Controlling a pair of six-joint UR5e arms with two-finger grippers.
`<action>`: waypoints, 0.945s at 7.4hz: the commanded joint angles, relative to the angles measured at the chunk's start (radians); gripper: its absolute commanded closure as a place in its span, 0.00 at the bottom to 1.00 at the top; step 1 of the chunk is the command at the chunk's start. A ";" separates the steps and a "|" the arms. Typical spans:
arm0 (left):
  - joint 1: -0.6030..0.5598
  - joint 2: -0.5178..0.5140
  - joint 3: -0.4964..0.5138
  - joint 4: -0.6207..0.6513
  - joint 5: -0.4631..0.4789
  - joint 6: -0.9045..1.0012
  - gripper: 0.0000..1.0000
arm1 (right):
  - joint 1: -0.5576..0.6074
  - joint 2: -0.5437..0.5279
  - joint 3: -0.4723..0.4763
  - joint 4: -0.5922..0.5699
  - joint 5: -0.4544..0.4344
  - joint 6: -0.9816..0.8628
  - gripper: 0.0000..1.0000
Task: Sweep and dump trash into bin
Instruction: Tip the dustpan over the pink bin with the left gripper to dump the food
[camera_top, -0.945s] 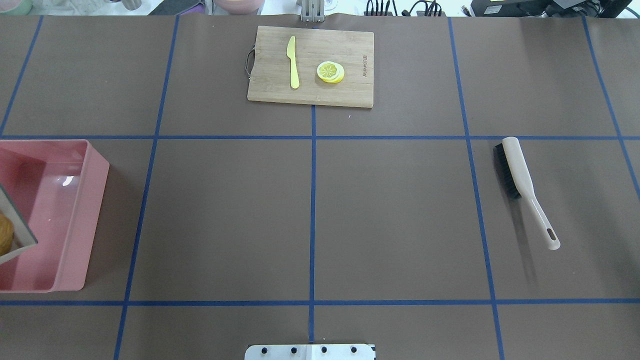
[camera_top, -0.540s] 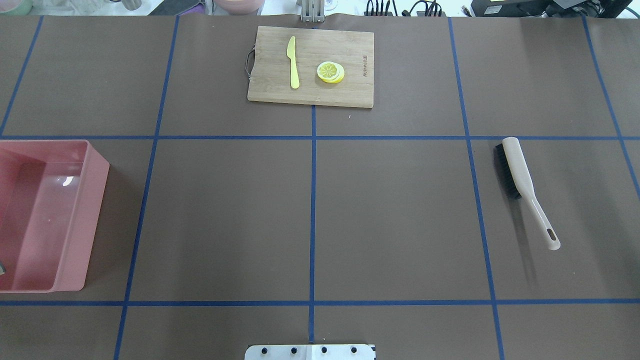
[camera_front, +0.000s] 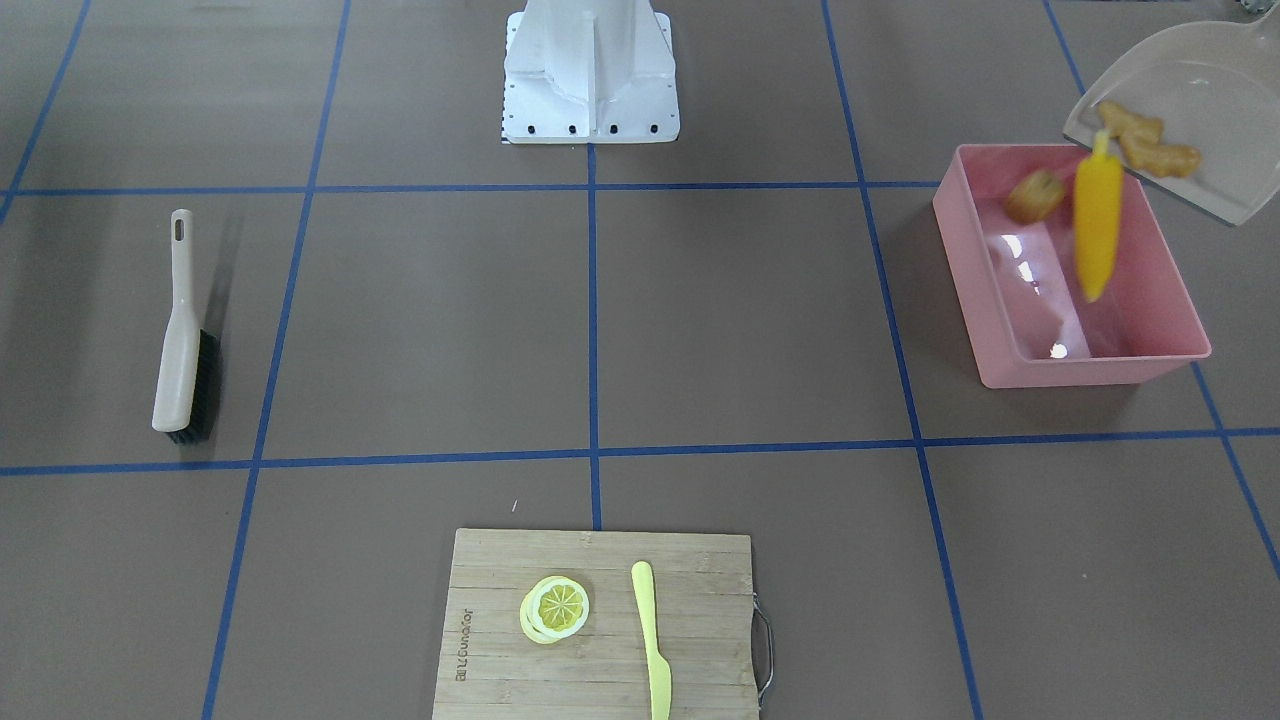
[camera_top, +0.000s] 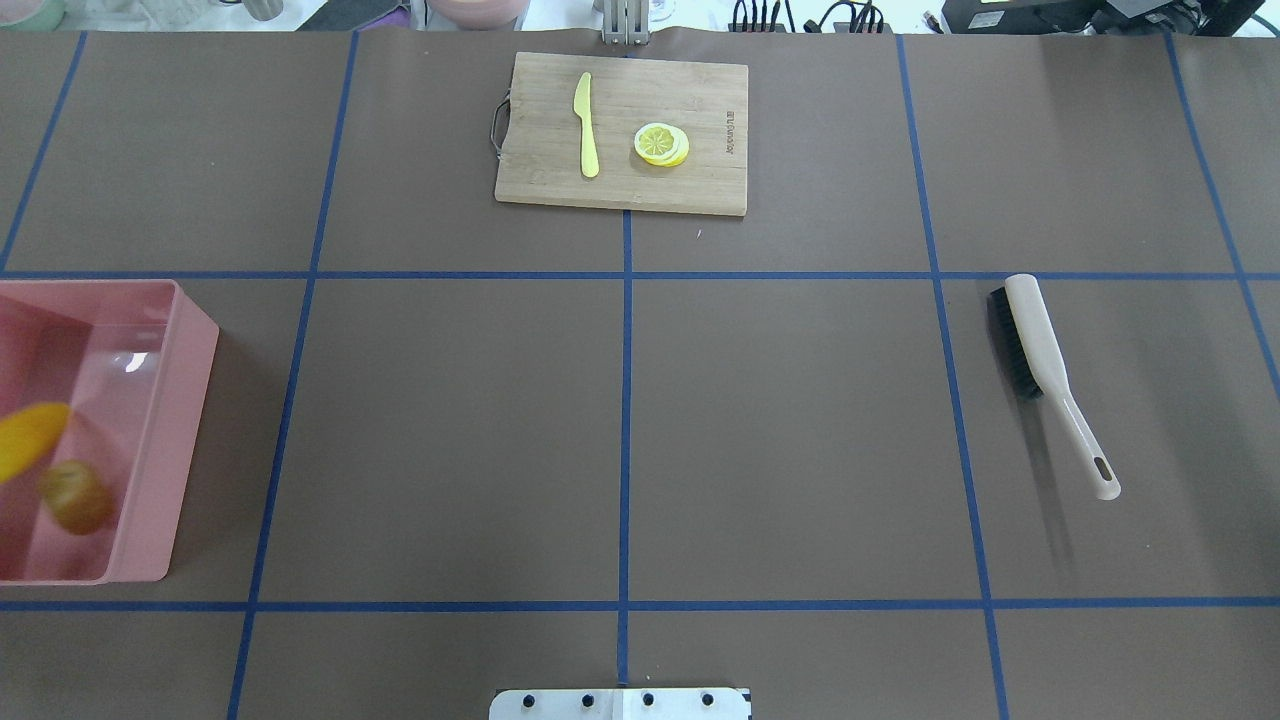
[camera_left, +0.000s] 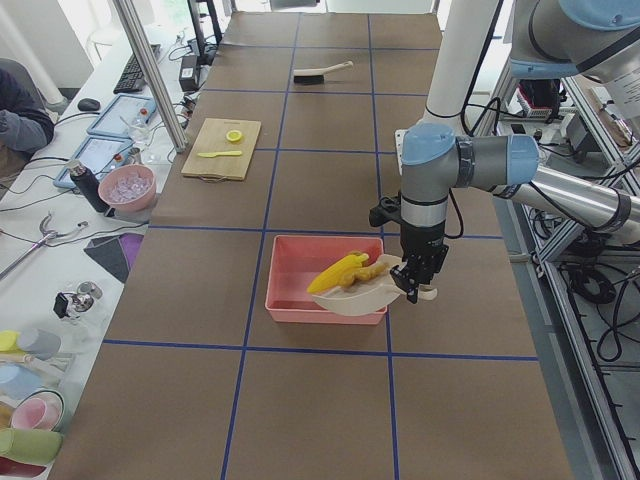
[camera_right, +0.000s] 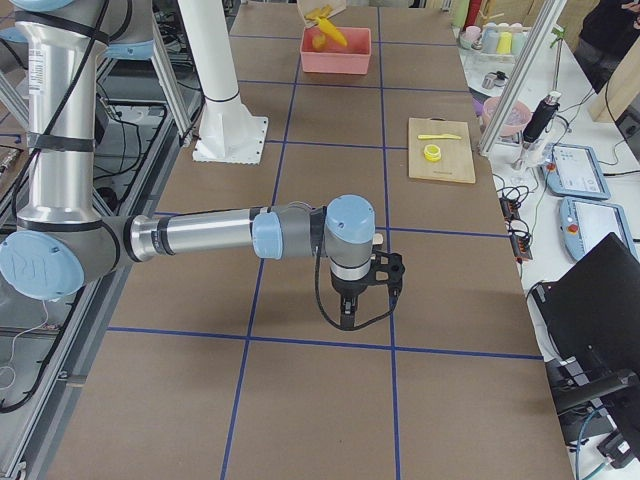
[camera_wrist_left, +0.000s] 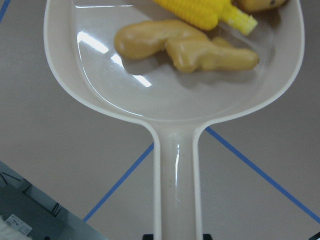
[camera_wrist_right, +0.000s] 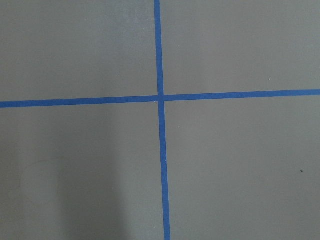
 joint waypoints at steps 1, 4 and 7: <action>0.002 -0.028 -0.013 0.065 0.023 0.007 0.94 | 0.003 -0.001 -0.002 0.001 0.009 0.000 0.00; -0.006 -0.066 -0.019 0.015 -0.043 0.121 0.94 | 0.003 0.003 -0.003 0.001 0.009 0.002 0.00; 0.038 -0.105 0.068 -0.312 -0.263 0.116 0.94 | 0.003 0.006 0.005 0.002 0.009 0.000 0.00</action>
